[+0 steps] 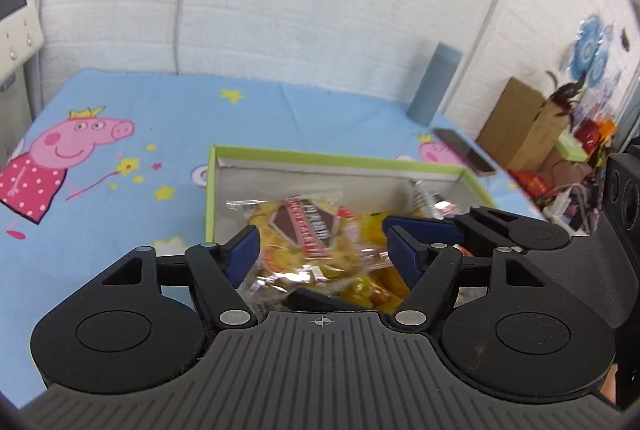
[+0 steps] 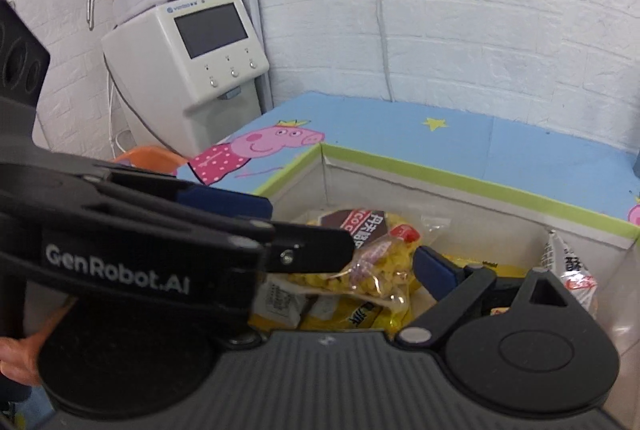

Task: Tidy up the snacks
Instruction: 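Lower the Danco Galette bag into the green box, then move the left gripper to the round cookie bag with brown print, then grasp the round cookie bag with the left gripper and drop it into the box, then move the left gripper to the red peanut snack bag, then grasp the red peanut bag with the left gripper and lift it, then carry the red bag over the green box and open the left gripper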

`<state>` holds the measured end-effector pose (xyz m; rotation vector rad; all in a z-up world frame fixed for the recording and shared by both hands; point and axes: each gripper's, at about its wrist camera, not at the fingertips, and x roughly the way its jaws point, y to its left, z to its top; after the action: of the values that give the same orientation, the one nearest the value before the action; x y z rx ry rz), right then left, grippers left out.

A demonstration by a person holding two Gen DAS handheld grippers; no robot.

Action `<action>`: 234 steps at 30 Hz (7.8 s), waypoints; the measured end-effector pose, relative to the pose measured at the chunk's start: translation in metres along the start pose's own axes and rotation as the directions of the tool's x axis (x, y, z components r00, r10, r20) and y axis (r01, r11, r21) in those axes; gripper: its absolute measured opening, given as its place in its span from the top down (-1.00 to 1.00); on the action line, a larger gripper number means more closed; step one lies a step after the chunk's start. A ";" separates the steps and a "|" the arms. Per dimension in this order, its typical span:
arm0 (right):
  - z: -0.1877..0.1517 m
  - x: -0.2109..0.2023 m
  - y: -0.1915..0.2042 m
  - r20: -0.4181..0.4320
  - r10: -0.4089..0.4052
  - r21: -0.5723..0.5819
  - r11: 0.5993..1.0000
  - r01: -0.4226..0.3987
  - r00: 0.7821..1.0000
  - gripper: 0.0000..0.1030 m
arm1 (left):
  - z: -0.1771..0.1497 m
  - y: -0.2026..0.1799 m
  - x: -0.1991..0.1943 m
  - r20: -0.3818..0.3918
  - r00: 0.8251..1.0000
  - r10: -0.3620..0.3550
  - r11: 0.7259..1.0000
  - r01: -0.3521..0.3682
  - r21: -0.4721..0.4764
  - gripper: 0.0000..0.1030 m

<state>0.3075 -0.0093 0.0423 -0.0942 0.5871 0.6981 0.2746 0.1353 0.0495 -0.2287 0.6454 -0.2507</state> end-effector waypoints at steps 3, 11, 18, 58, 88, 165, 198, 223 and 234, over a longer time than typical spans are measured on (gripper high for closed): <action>-0.008 -0.046 0.008 0.071 -0.031 -0.020 0.999 0.033 0.997 -0.83 | -0.013 -0.012 -0.035 0.046 0.998 -0.035 0.999 0.034 0.021 -0.27; -0.105 -0.151 0.026 0.091 -0.087 0.074 0.994 0.080 0.992 -0.83 | -0.094 -0.048 -0.078 -0.032 0.987 -0.159 0.987 0.159 0.007 -0.20; -0.173 -0.154 0.040 -0.043 -0.079 0.110 0.990 0.083 0.996 -0.83 | -0.158 -0.076 -0.068 -0.190 0.956 -0.224 0.975 0.220 -0.042 -0.01; -0.211 -0.181 0.062 -0.062 -0.069 0.026 0.997 0.071 0.996 -0.83 | -0.183 -0.086 -0.074 -0.217 0.946 -0.242 0.963 0.208 -0.169 -0.05; -0.207 -0.167 0.053 -0.070 -0.083 0.079 0.993 0.089 0.994 -0.05 | -0.193 -0.097 -0.062 -0.229 0.942 -0.246 0.968 0.226 -0.109 0.56; -0.139 -0.102 -0.013 -0.044 0.035 0.181 0.983 -0.026 0.998 -0.99 | -0.102 -0.082 0.011 -0.221 0.954 -0.201 0.979 0.201 -0.025 0.43; -0.237 -0.194 0.048 -0.014 -0.076 0.156 0.985 0.077 0.997 -0.56 | -0.210 -0.125 -0.072 -0.259 0.938 -0.232 0.973 0.222 -0.068 0.54; -0.020 -0.075 -0.051 0.087 -0.041 0.031 0.999 0.039 0.995 -0.42 | 0.023 -0.076 0.032 -0.078 0.990 -0.113 0.994 0.112 -0.019 0.63; -0.037 -0.072 -0.081 0.116 -0.051 0.103 0.994 0.039 0.992 -0.81 | 0.018 -0.064 0.032 -0.022 0.988 -0.156 0.987 0.155 -0.035 0.06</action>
<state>0.2967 -0.1237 0.0412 0.0272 0.5040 0.6250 0.3000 0.0673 0.0638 -0.3088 0.6574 -0.3937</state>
